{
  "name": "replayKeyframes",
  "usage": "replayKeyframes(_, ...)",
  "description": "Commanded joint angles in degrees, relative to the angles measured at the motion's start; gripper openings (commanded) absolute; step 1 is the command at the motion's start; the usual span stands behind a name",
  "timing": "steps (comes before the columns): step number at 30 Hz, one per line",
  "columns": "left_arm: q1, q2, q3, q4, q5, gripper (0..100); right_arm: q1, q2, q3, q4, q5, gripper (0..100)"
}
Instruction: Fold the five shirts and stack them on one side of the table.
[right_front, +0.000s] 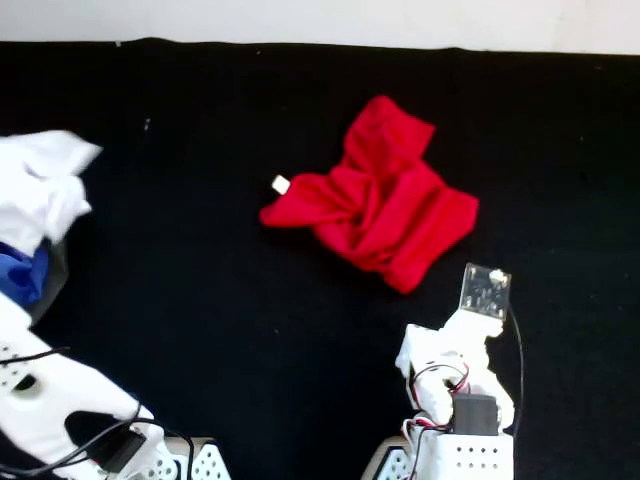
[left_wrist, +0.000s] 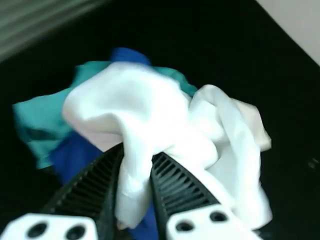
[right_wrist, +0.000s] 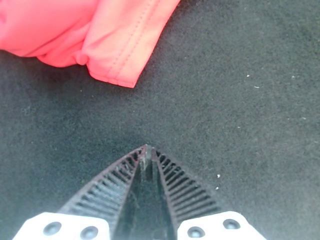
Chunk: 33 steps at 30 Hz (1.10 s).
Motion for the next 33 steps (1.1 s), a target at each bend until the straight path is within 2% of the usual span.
replayKeyframes(1,-5.23,-3.65,-1.71,-1.85,0.18,9,-0.57,-0.22,7.08,0.31,-0.18,0.9)
replayKeyframes(5,-7.08,-3.47,-1.19,-0.62,0.35,29,-0.57,-0.22,7.08,0.31,-0.18,0.9)
replayKeyframes(8,-5.76,-4.18,-1.80,2.64,0.62,36,-0.57,-0.22,7.08,0.31,-0.18,0.9)
replayKeyframes(13,2.42,-9.10,0.92,5.27,0.70,36,-0.57,-0.22,7.08,0.31,-0.18,0.9)
replayKeyframes(18,14.20,-16.13,8.75,5.27,0.70,36,-0.57,-0.22,7.08,0.31,-0.18,0.9)
replayKeyframes(22,25.71,-21.76,20.18,5.27,0.70,36,-0.57,-0.22,7.08,0.22,-0.35,0.9)
replayKeyframes(26,35.21,-24.22,36.62,5.10,0.44,36,-0.57,-0.22,7.08,0.22,-0.44,0.9)
replayKeyframes(29,39.08,-24.66,47.25,5.10,0.44,36,-0.57,-0.22,7.16,0.22,-0.44,0.9)
replayKeyframes(33,40.92,-24.75,55.87,5.10,0.44,36,-0.66,-0.31,7.16,-0.57,-0.09,0.9)
